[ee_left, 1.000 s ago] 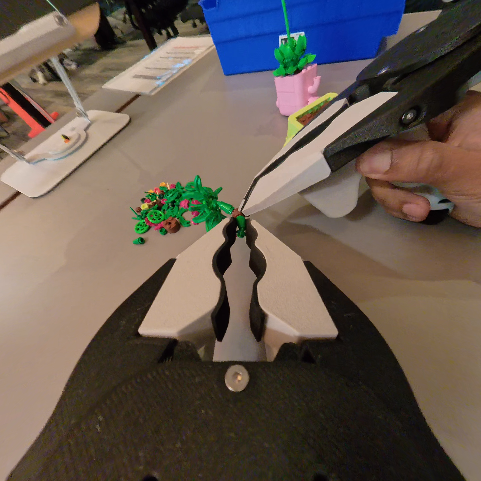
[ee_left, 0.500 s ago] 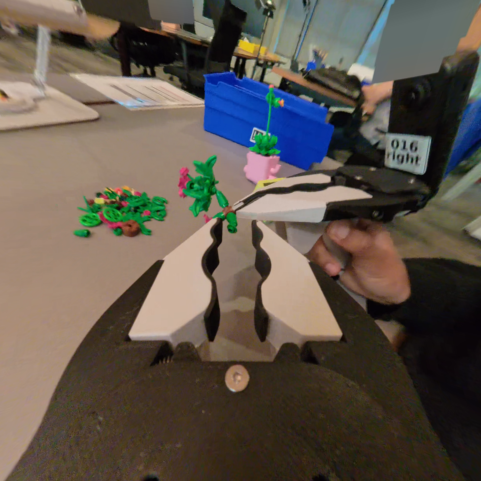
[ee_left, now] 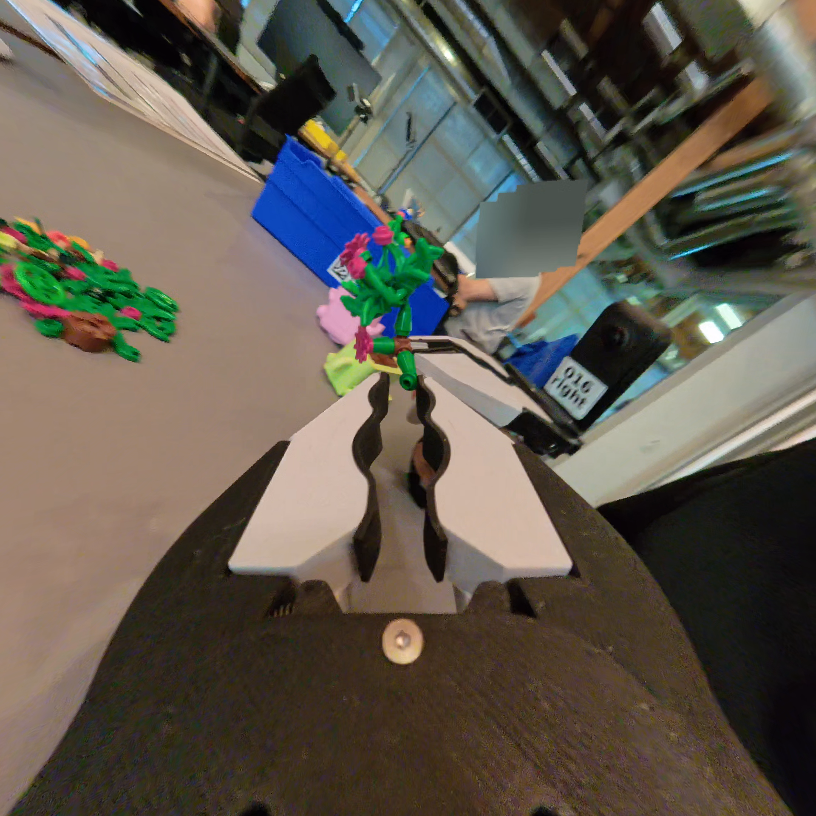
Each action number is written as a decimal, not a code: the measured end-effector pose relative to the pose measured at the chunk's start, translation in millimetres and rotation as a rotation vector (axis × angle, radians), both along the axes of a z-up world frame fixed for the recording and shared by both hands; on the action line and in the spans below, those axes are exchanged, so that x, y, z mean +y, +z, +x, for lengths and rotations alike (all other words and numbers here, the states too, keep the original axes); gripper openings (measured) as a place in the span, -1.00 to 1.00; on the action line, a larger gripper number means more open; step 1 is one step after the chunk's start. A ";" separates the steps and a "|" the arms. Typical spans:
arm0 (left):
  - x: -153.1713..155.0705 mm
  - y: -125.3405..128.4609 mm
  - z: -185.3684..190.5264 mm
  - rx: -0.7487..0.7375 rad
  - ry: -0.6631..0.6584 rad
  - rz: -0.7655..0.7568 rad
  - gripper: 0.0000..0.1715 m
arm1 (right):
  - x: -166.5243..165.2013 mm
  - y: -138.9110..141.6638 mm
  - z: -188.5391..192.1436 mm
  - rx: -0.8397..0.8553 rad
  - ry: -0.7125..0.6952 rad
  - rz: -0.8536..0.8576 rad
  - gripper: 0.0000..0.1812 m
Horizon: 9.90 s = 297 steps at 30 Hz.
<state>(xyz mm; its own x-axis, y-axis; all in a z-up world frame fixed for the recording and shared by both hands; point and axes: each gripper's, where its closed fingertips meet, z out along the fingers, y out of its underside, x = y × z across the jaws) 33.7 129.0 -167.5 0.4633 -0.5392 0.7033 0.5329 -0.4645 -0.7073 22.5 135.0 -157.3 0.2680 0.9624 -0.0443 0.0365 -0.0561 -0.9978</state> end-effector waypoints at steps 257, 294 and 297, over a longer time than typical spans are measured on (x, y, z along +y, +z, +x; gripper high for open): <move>-34.5 23.4 19.4 0.542 0.087 0.482 -0.72 | -34.9 17.7 21.1 0.130 0.474 -0.581 -0.95; -20.2 13.4 14.1 -0.260 -0.171 -0.039 -0.80 | -21.7 2.3 15.5 -0.239 -0.062 0.601 -0.94; -18.1 12.7 14.1 -0.276 -0.150 -0.051 -0.85 | -23.7 -1.8 12.5 -0.269 -0.074 0.668 -0.94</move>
<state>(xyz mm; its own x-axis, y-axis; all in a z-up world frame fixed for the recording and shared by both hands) 47.8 110.9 -154.8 0.1689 -0.5482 0.8191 0.6243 -0.5836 -0.5193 35.0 111.3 -159.1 0.2526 0.7398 0.6235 0.3050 0.5507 -0.7770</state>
